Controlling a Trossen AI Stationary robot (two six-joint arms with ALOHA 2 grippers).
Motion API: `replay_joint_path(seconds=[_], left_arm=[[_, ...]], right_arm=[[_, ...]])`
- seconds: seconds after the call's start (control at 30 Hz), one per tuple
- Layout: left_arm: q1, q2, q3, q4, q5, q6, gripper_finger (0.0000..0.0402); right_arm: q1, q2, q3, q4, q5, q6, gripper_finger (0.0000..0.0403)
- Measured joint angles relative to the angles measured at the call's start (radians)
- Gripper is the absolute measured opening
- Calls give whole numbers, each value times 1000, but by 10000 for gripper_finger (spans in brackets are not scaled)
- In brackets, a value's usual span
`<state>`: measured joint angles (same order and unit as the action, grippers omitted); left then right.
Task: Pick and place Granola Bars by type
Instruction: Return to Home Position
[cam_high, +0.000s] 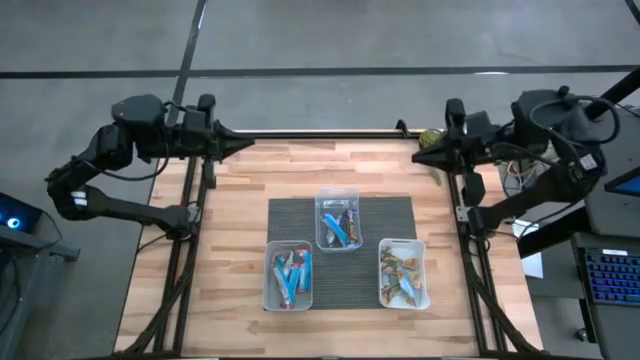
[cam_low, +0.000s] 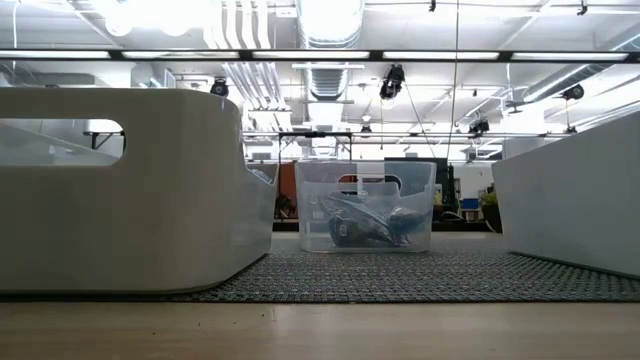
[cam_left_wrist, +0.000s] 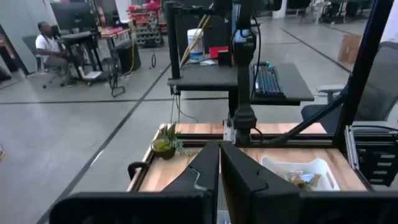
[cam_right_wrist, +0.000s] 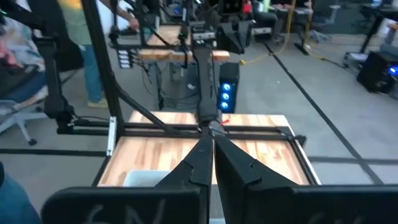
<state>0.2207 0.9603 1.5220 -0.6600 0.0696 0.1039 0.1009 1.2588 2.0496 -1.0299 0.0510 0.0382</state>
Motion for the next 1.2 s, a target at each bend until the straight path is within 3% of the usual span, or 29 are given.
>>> replay_joint_path(seconds=[0.17, 0.4, 0.6, 0.8, 0.9, 1.07, 1.2], left_arm=[[2, -37, -111, 73, 1, -29, 0], [11, -182, -412, 408, 22, -118, 0], [11, -280, -569, 417, 23, -160, 0], [8, -314, -649, 422, -9, -184, 0], [-12, -300, -690, 439, 29, -197, 0], [-86, -278, -815, 693, 44, -221, 0], [-131, -291, -878, 698, -26, -229, 0]], right_arm=[[-71, -143, -268, 190, -79, 5, 8], [-105, -350, -615, 405, -86, 41, 8], [-118, -492, -840, 472, -86, 79, 8], [-155, -576, -1056, 585, -76, 172, 8], [-176, -599, -1153, 689, -76, 186, 8], [-219, -609, -1259, 769, -82, 195, 8], [-247, -620, -1303, 782, -90, 193, 8]])
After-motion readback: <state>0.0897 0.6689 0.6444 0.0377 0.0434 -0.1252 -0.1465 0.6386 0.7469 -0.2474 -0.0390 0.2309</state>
